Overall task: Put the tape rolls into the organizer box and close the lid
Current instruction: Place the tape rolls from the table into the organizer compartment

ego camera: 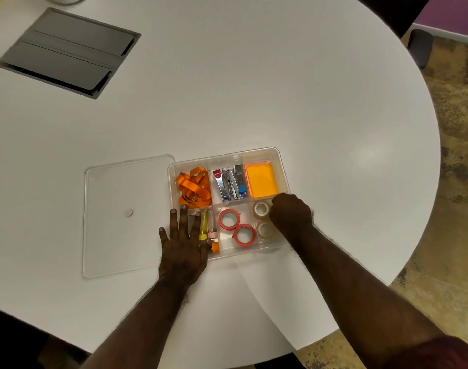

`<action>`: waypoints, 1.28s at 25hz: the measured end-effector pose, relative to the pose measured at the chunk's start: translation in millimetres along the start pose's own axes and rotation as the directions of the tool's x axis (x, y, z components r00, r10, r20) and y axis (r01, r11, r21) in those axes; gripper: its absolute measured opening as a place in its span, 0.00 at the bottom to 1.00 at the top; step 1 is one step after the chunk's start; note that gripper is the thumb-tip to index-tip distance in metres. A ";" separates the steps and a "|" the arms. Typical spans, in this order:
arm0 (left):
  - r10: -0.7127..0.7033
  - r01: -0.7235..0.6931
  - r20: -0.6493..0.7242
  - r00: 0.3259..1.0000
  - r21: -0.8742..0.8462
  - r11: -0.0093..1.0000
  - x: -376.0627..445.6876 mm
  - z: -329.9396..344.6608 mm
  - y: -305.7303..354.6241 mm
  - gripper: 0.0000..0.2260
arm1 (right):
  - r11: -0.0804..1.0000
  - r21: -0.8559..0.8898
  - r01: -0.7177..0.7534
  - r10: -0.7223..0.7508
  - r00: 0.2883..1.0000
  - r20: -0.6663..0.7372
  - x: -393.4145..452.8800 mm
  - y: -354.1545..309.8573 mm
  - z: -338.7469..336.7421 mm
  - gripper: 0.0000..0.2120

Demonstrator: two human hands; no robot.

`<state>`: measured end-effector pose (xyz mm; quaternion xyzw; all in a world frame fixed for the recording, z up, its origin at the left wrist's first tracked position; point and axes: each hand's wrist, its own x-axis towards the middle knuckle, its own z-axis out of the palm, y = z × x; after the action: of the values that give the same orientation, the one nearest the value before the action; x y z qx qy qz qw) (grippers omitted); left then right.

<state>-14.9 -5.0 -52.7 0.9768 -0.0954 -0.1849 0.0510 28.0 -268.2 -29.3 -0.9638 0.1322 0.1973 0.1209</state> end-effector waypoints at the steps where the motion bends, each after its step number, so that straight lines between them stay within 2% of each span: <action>1: 0.005 -0.005 -0.007 1.000 -0.007 1.000 -0.4 -0.6 0.4 0.31 | 1.000 0.024 0.004 -0.004 1.000 0.021 0.0 0.1 0.3 0.07; 5: 0.012 -0.012 -0.025 1.000 -0.027 1.000 -1.3 -1.8 0.5 0.31 | 0.990 0.132 0.051 -0.060 0.996 0.071 3.9 -1.0 5.4 0.10; 10: -0.001 0.001 -0.010 1.000 -0.012 1.000 -0.9 -0.3 -0.1 0.31 | 0.957 0.276 -0.094 0.081 0.995 0.058 9.3 6.9 8.7 0.10; 15: -0.006 0.006 0.002 1.000 -0.007 1.000 -0.3 -2.3 1.4 0.31 | 0.961 0.277 -0.007 -0.016 0.997 0.079 5.3 7.6 5.7 0.16; 19: 0.012 -0.013 -0.018 1.000 -0.032 0.999 -2.1 -4.3 2.5 0.31 | 0.985 0.117 0.127 -0.133 0.990 0.041 1.8 22.4 -10.3 0.19; 21: 0.016 -0.016 -0.022 1.000 -0.031 0.999 -3.0 -4.4 2.2 0.31 | 0.979 -0.066 0.194 -0.189 0.979 0.081 -6.1 23.2 -14.0 0.17; 24: 0.004 -0.004 -0.006 1.000 -0.030 1.000 -2.5 -5.0 2.7 0.31 | 0.906 -0.320 0.278 -0.249 0.960 0.131 -18.7 13.9 -12.6 0.10; 27: -0.005 0.005 0.012 1.000 -0.019 1.000 -1.9 -4.8 2.7 0.31 | 0.880 -0.379 0.286 -0.242 0.957 0.160 -20.9 5.0 -10.4 0.09; 32: -0.008 0.008 0.017 1.000 -0.004 1.000 -1.6 -5.0 3.2 0.31 | 0.895 -0.351 0.276 -0.241 0.960 0.143 -19.9 5.5 -4.6 0.09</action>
<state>-15.1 -7.5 -47.1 0.9754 -0.0915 -0.1937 0.0514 10.4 -270.5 -17.9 -0.9677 -0.0423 0.2465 -0.0302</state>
